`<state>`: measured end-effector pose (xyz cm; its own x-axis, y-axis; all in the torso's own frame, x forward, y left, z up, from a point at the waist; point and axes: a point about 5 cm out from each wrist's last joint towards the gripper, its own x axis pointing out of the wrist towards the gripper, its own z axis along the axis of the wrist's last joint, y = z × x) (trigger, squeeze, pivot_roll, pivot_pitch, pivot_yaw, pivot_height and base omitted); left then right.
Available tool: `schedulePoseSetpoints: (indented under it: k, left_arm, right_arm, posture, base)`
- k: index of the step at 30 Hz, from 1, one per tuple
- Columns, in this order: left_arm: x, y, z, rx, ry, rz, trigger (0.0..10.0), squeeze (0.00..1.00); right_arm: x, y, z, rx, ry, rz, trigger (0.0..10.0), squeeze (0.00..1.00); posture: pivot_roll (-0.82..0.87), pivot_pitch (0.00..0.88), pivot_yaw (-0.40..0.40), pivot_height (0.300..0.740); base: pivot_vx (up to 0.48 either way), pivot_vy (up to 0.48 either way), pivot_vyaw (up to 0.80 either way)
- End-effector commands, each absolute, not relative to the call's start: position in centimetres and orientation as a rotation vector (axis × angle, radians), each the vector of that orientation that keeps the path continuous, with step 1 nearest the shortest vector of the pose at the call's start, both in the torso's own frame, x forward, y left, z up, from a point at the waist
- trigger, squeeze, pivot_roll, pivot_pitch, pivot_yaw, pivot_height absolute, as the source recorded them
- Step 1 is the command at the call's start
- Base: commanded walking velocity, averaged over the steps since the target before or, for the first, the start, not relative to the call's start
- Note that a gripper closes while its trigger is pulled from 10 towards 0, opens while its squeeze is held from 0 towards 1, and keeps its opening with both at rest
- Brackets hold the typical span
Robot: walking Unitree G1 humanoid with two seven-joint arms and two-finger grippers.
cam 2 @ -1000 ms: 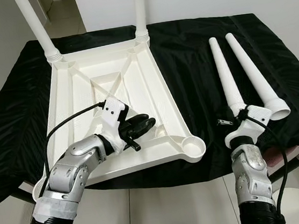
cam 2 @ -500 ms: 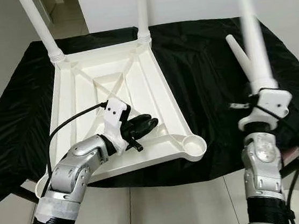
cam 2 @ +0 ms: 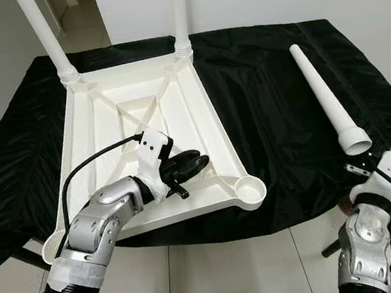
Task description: Building children table
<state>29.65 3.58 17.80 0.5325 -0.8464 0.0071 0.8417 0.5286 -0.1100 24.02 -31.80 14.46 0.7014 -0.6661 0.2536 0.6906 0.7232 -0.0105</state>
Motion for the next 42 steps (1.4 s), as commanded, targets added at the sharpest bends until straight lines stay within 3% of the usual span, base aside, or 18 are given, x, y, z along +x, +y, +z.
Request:
schedulePoseSetpoints:
  k: [1,6,12,20,23,30,32,42]
  left_arm:
    - [29.9,3.7,17.5,-0.103,0.066,-0.974,10.0,0.0]
    - [30.0,3.7,17.5,-0.106,0.068,-0.972,10.0,0.0]
    - [30.1,3.8,17.6,-0.104,0.063,-0.962,10.0,0.0]
    - [30.1,3.9,17.7,-0.105,0.062,-0.958,10.0,0.0]
    - [30.1,3.9,17.7,-0.105,0.061,-0.955,10.0,0.0]
    - [30.1,3.9,17.7,-0.105,0.061,-0.954,10.0,0.0]
    - [30.1,3.9,17.7,-0.104,0.06,-0.953,10.0,0.0]
    - [30.0,3.7,17.7,-0.096,0.06,-0.972,10.0,0.0]
  right_arm:
    - [23.8,-32.1,13.6,-0.115,-0.205,-0.742,10.0,0.0]
    - [23.9,-32.2,12.6,-0.125,-0.151,-0.71,10.0,0.0]
    - [25.4,-30.5,10.7,-0.073,-0.044,-0.467,10.0,0.0]
    - [26.3,-29.5,11.1,-0.049,-0.061,-0.311,10.0,0.0]
    - [26.8,-27.5,11.2,-0.042,-0.068,-0.116,10.0,0.0]
    - [26.8,-26.1,11.4,-0.043,-0.077,0.013,10.0,0.0]
    - [26.7,-24.9,11.3,-0.06,-0.072,0.125,10.0,0.0]
    - [27.1,-25.1,11.3,-0.031,-0.091,0.1,10.0,0.0]
  posture:
    - [-0.09,0.102,0.059,0.74]
    - [-0.09,0.104,0.06,0.74]
    - [-0.08,0.108,0.056,0.74]
    - [-0.08,0.109,0.054,0.74]
    - [-0.08,0.11,0.053,0.74]
    - [-0.08,0.112,0.051,0.74]
    - [-0.08,0.112,0.05,0.74]
    - [-0.08,0.115,0.036,0.74]
  base:
    - [0.0,0.0,0.0]
    - [0.0,0.0,0.0]
    - [0.0,0.0,0.0]
    - [0.0,0.0,0.0]
    - [0.0,0.0,0.0]
    - [0.0,0.0,0.0]
    - [0.0,0.0,0.0]
    - [0.0,0.0,0.0]
